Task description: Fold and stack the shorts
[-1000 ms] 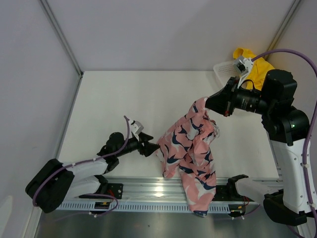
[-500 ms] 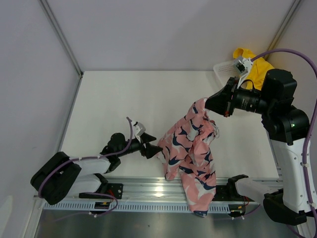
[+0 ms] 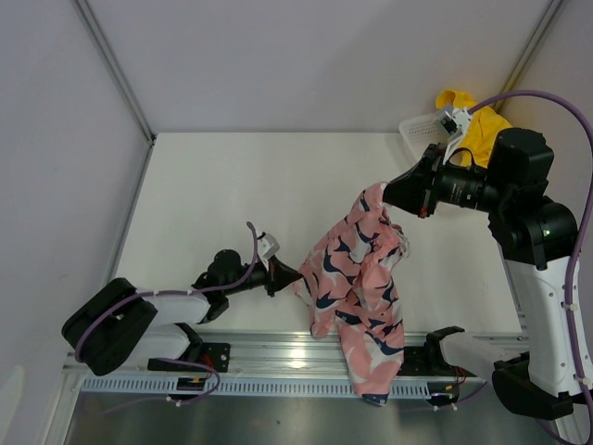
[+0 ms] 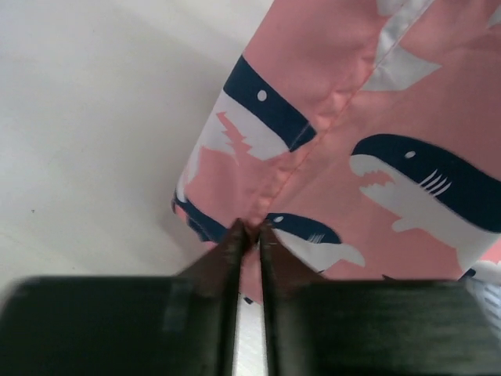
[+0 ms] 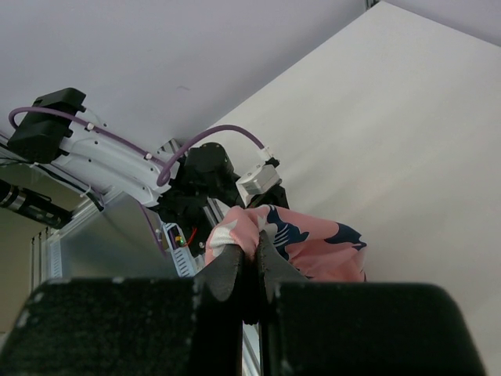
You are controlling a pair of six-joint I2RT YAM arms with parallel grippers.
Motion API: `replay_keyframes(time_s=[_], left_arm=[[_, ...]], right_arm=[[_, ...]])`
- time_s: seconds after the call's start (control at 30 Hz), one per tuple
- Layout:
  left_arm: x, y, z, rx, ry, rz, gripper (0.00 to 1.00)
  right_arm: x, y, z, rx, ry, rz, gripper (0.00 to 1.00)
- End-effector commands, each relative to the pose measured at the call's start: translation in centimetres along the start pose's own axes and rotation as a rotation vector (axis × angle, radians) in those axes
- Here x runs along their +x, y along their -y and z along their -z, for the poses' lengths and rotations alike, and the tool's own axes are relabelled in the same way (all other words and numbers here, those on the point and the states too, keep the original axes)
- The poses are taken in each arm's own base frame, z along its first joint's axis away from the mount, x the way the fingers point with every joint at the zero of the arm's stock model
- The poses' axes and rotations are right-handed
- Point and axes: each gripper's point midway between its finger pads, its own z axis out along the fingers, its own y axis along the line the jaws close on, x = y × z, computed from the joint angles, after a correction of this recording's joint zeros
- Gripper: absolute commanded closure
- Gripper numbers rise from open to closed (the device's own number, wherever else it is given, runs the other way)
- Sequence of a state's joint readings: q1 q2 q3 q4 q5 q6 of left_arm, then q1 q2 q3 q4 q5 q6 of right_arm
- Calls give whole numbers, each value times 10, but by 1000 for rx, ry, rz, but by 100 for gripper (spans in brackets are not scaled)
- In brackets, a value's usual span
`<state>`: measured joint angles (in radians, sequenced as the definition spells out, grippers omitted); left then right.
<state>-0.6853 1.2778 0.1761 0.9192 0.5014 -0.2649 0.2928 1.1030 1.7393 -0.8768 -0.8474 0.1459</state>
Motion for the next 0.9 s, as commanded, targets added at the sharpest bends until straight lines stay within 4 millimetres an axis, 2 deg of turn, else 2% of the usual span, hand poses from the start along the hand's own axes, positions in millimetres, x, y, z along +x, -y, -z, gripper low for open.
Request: replay_keyframes(time_s=[0.0, 0.07, 0.13, 0.2, 0.23, 0.27, 0.33, 0.4, 0.43, 0.5, 0.53, 0.57, 0.6, 0.63, 0.67, 0.7, 0.77, 0.83, 0.87], left_arm=[[-27, 0, -3, -12, 52, -73, 97], [-42, 1, 0, -35, 82, -92, 100], [-44, 0, 4, -57, 76, -92, 100], [-65, 1, 9, -86, 120, -117, 100], [-59, -3, 12, -115, 86, -97, 100], [-62, -5, 15, -142, 85, -95, 100], [-93, -11, 23, -225, 140, -107, 100], [-100, -24, 33, -340, 111, -78, 100], [-120, -23, 39, -368, 144, -82, 100], [-136, -30, 53, -469, 126, -61, 100], [-178, -15, 60, -456, 195, -79, 100], [-168, -20, 70, -513, 128, -59, 100], [-177, -17, 76, -526, 128, -58, 100], [-221, 1, 93, -521, 218, -76, 100], [-228, 6, 101, -528, 231, -71, 100], [-228, 10, 109, -537, 219, -55, 100], [-262, 34, 135, -507, 319, -63, 100], [-271, 50, 152, -481, 344, -73, 100], [-290, 68, 173, -455, 412, -95, 100]], right_arm=[[-12, -10, 3, -23, 34, 32, 100], [-12, -8, 2, -22, 34, 31, 100], [-11, -4, 0, -15, 36, 23, 100], [-11, -1, -3, -11, 41, 19, 100], [-10, 4, -5, 1, 40, 10, 100], [-10, 8, -7, 20, 44, -6, 100], [-14, 20, -13, 53, 60, -9, 100], [-17, 31, -20, 69, 75, -31, 100], [-17, 34, -25, 62, 76, -34, 100], [-29, 36, -29, 63, 124, -23, 100], [-34, 37, -30, 71, 144, -15, 100], [-47, 33, -28, 62, 175, 5, 100], [-56, 28, -26, 56, 190, 10, 100], [-65, 21, -24, 41, 198, 21, 100], [-71, 18, -25, 28, 198, 24, 100], [-89, -2, -13, 4, 235, 56, 100], [-102, -22, -1, -34, 269, 77, 100], [-114, -48, 14, -76, 310, 96, 100], [-116, -58, 21, -96, 322, 102, 100]])
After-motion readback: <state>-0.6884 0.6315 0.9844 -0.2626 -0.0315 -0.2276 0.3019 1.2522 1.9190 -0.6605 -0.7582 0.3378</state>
